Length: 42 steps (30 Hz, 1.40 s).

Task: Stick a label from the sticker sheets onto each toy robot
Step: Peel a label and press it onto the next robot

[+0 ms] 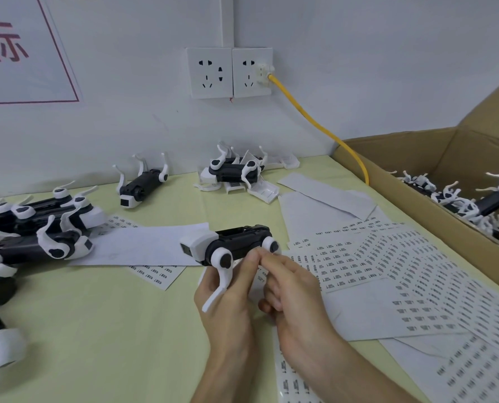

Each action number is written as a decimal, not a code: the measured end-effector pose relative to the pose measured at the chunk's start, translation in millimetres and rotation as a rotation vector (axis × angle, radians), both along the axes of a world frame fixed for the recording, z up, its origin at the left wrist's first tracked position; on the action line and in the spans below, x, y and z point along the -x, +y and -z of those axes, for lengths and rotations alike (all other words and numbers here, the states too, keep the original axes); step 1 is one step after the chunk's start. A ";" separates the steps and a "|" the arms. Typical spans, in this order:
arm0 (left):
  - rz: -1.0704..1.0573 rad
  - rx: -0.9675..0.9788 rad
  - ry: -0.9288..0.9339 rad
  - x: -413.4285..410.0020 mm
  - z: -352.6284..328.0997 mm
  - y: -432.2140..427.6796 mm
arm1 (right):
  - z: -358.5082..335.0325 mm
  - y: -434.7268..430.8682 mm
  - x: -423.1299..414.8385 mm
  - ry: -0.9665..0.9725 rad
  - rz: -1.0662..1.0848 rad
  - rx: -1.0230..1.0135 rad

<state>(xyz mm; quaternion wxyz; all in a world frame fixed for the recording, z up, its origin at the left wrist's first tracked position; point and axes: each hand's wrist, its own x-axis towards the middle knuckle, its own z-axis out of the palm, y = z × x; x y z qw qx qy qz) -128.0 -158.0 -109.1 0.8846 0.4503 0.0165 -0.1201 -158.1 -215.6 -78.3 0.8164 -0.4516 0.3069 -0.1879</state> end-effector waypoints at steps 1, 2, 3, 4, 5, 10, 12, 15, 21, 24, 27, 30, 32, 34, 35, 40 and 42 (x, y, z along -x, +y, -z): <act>-0.001 0.008 -0.001 0.6 -1.4 0.1 | 0.2 0.2 0.5 0.002 0.003 0.000; 0.001 0.018 -0.006 1.5 -3.5 0.6 | 0.1 0.8 0.9 0.000 0.005 0.003; 0.002 0.026 -0.015 2.7 -5.3 0.8 | -0.7 1.3 1.6 -0.003 0.008 0.010; -0.002 0.028 -0.020 4.5 -7.9 0.9 | -0.8 1.6 2.2 -0.004 0.012 0.021; -0.015 0.020 -0.024 5.6 -8.7 0.6 | -0.8 1.7 2.7 -0.001 0.021 0.035; -0.151 -0.058 -0.093 -1.5 -11.2 0.1 | -1.0 3.5 5.4 -0.043 0.029 0.104; -0.181 -0.112 -0.104 -7.8 -9.3 2.7 | -3.2 4.3 6.9 -0.083 0.047 0.185; -0.205 -0.127 -0.110 -14.4 -8.8 7.2 | -9.6 -1.1 9.6 -0.180 0.147 0.378; -0.048 -0.072 -0.112 -9.5 -13.7 8.0 | -13.2 -8.1 2.0 -0.151 -0.019 0.625; -0.003 -0.024 -0.073 -9.2 -15.0 10.2 | -14.3 -6.1 1.8 -0.171 -0.068 0.605; -0.042 -0.056 -0.108 -12.0 -14.5 12.1 | -12.6 -6.9 2.7 -0.184 -0.072 0.589; -0.060 -0.062 -0.094 -12.8 -8.5 11.3 | -9.9 -7.1 2.4 -0.194 -0.111 0.563; -0.039 -0.057 -0.077 -13.0 -4.8 11.7 | -10.1 -6.7 1.9 -0.192 -0.139 0.583; -0.019 -0.041 -0.070 -13.0 -3.9 12.2 | -8.8 -7.3 0.9 -0.187 -0.157 0.641; -0.018 -0.029 -0.077 -12.9 -4.1 11.9 | -8.3 -8.3 0.3 -0.184 -0.168 0.666; 0.002 0.007 -0.050 -11.3 -4.2 10.0 | -9.2 -15.3 -0.7 -0.108 -0.268 0.785; 0.034 0.002 -0.020 -10.4 -3.5 9.3 | -11.1 -20.2 -0.5 -0.086 -0.297 0.807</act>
